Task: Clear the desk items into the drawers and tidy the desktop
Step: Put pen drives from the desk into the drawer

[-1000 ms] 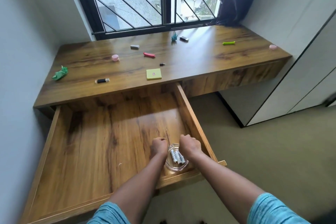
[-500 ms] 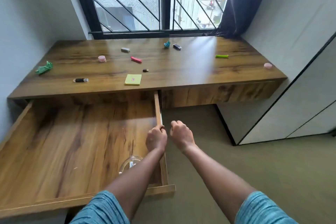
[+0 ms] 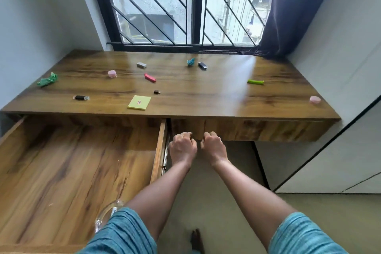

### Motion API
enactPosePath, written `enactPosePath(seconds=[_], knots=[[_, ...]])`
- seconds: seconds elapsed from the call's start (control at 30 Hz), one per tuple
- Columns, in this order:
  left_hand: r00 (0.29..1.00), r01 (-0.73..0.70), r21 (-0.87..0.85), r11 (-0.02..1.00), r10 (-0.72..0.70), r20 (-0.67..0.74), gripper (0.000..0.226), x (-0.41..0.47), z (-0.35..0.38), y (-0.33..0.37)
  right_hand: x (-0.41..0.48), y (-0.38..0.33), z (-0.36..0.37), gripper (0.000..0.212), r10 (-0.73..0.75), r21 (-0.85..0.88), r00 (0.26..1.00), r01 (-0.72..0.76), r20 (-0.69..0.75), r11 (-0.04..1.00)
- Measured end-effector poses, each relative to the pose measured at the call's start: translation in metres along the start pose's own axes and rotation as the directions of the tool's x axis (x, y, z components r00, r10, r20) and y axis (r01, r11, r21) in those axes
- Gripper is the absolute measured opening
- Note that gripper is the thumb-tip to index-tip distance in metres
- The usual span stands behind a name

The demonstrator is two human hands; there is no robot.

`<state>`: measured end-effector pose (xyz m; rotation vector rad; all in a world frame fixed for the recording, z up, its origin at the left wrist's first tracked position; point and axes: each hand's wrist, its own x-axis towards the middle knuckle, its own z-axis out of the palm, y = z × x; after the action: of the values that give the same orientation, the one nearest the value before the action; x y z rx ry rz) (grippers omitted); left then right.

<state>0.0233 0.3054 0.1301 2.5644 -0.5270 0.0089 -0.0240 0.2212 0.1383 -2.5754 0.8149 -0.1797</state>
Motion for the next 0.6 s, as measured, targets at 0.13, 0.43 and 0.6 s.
enactPosePath(seconds=[0.13,0.43,0.6], knots=[[0.998,0.035,-0.023,0.999,-0.037,-0.054,0.035,0.06,0.003,0.021,0.06,0.002,-0.015,0.027,-0.035,-0.036,0.999,0.034,-0.021,0.999],[0.989,0.123,-0.06,0.991,-0.127,-0.079,0.039,0.191,0.021,0.044,0.2,-0.003,-0.028,0.029,-0.091,-0.04,0.996,0.09,-0.021,0.995],[0.978,0.198,-0.053,0.979,-0.201,-0.06,0.042,0.242,0.029,0.053,0.271,0.004,-0.029,0.027,-0.067,-0.035,0.997,0.066,-0.023,0.997]])
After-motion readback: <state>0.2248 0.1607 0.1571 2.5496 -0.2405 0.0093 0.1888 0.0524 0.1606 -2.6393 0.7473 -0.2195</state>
